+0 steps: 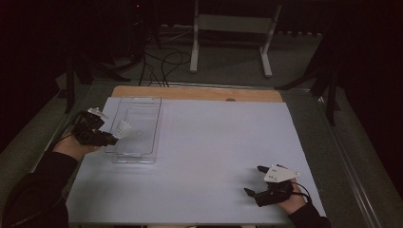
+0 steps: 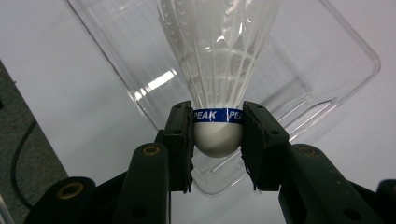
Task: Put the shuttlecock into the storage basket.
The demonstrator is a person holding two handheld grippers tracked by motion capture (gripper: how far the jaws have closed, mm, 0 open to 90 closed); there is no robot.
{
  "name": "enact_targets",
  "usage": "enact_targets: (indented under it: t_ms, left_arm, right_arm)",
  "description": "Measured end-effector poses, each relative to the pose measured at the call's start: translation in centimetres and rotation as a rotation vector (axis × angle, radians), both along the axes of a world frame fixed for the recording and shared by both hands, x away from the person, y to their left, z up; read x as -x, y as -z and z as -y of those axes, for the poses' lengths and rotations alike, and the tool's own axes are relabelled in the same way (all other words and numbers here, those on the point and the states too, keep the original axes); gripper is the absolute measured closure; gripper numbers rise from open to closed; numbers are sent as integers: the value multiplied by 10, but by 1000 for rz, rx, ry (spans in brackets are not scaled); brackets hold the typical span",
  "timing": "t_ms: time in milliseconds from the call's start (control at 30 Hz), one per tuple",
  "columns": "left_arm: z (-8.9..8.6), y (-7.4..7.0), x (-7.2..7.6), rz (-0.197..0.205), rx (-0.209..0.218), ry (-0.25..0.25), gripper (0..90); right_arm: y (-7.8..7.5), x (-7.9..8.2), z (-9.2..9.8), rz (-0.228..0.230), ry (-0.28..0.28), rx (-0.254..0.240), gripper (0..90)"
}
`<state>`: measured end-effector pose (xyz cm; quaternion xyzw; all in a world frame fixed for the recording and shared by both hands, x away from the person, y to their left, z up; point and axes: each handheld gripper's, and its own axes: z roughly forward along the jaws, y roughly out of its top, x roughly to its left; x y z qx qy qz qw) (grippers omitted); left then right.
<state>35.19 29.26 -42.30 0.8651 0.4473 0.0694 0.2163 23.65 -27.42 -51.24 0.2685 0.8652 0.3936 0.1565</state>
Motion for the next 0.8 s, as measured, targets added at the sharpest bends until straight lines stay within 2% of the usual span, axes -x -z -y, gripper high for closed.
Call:
enact_targets:
  t_ms: [233, 267, 300, 800]
  left_arm:
    - [0, 7, 0, -9, -17, 11, 655]
    - [1, 9, 0, -3, -36, 5, 654]
    - [1, 10, 0, -2, -37, 8, 654]
    - [9, 19, -4, -36, -96, 37, 653]
  right_arm:
    - [0, 0, 0, -6, 0, -2, 86]
    - [0, 0, 0, -8, 0, -2, 86]
    - [0, 0, 0, -10, -1, -4, 86]
    - [0, -1, 1, -16, 0, -5, 86]
